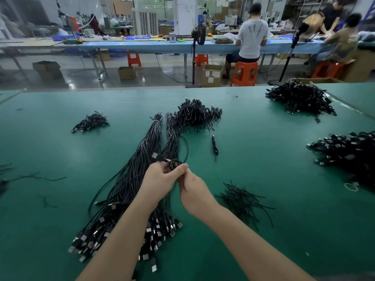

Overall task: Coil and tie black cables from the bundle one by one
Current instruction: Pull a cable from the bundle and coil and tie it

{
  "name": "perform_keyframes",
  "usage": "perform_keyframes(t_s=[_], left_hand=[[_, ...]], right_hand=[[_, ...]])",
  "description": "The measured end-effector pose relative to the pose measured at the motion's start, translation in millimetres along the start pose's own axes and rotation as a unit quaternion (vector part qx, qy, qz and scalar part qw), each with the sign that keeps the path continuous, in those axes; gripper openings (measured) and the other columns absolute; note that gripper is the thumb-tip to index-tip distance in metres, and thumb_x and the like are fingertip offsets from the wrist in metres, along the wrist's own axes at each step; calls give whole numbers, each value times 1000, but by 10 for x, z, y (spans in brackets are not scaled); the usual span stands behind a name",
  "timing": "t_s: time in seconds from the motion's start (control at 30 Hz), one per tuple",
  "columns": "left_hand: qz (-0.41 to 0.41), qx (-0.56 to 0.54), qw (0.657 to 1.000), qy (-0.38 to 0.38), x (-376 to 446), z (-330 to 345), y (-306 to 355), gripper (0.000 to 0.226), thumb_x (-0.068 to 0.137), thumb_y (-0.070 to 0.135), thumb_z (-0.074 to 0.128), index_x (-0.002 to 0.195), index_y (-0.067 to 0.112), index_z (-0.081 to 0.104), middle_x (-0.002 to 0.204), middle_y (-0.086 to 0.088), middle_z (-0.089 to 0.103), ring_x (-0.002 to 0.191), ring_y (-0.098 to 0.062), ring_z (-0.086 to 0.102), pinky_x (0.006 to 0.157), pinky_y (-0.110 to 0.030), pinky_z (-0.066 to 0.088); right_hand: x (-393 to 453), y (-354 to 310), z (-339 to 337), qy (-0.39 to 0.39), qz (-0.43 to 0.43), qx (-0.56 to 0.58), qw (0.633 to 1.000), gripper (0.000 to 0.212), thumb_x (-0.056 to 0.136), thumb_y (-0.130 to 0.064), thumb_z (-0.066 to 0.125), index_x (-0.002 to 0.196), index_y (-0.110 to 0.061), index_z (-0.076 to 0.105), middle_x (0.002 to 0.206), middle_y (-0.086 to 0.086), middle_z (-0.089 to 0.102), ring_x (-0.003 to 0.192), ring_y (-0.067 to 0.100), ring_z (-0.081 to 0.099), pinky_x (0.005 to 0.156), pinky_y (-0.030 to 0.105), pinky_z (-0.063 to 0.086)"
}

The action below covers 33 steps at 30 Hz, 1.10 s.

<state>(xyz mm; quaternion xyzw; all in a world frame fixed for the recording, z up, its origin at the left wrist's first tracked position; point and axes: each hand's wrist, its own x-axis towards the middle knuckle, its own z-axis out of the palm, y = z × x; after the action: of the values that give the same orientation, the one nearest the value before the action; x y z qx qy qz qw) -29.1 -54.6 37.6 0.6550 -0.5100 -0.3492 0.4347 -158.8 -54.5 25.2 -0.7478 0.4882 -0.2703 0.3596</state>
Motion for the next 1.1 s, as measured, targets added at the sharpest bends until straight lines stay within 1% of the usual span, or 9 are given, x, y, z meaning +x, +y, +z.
perform_keyframes(t_s=[0.1,0.2,0.3,0.37,0.5,0.57,0.7,0.87,1.1], left_hand=[[19,12,1000,4,-1,-14,-8,41,82,33,72,56,10,51,48,6,45,44,-12,36,45,-27,29],[14,15,1000,-13,37,-56,-29,32,83,21,66,59,11,49,48,4,41,46,-13,33,45,-26,25],[5,4,997,-73,45,-98,-60,33,83,24,64,70,-5,56,49,2,44,45,-15,34,45,-25,25],[4,-26,992,-126,41,-136,-62,35,82,28,64,77,-7,58,50,1,46,44,-14,34,43,-24,26],[21,-56,977,-205,53,-190,-35,19,91,23,61,78,11,68,56,0,56,47,-12,39,43,-21,32],[27,-45,976,-212,59,-175,-28,19,92,21,61,74,17,67,57,-1,58,46,-12,39,42,-22,32],[17,-29,977,-209,78,-155,-58,22,89,21,61,78,2,60,54,-3,48,45,-14,35,42,-24,29],[-14,-18,977,-210,105,-88,-154,14,94,14,60,83,6,63,52,2,45,45,-13,34,43,-25,29],[-128,-89,986,-62,188,301,-265,17,95,24,68,100,8,65,66,1,64,48,-12,45,45,-23,33]], right_hand=[[-9,20,12,-22,-11,-37,999,18,104,-23,37,114,-15,50,102,7,65,89,29,59,76,40,47],[3,14,-20,-72,36,69,994,17,101,-25,36,100,-24,53,76,-7,55,63,12,51,60,33,45],[4,23,-89,-152,109,282,941,23,104,-22,35,87,-16,50,65,-4,37,53,12,37,56,32,46],[-14,60,-147,-197,136,374,896,28,106,-27,33,87,-13,50,64,-3,38,54,14,37,60,32,48],[-48,146,-225,-258,144,456,839,32,109,-33,30,92,-14,50,68,-2,43,60,13,43,64,30,49],[-68,167,-218,-250,135,459,842,29,109,-31,34,93,-13,50,68,-2,44,61,13,43,65,29,50],[-97,195,-150,-219,121,438,863,29,108,-31,37,91,-13,52,66,-4,43,61,12,43,69,30,49],[-95,265,32,-166,96,362,912,31,110,-28,33,88,-14,49,56,-13,36,51,7,36,69,31,51],[-21,571,290,14,149,278,949,31,109,-24,33,85,-11,48,68,0,42,60,14,42,64,34,44]])
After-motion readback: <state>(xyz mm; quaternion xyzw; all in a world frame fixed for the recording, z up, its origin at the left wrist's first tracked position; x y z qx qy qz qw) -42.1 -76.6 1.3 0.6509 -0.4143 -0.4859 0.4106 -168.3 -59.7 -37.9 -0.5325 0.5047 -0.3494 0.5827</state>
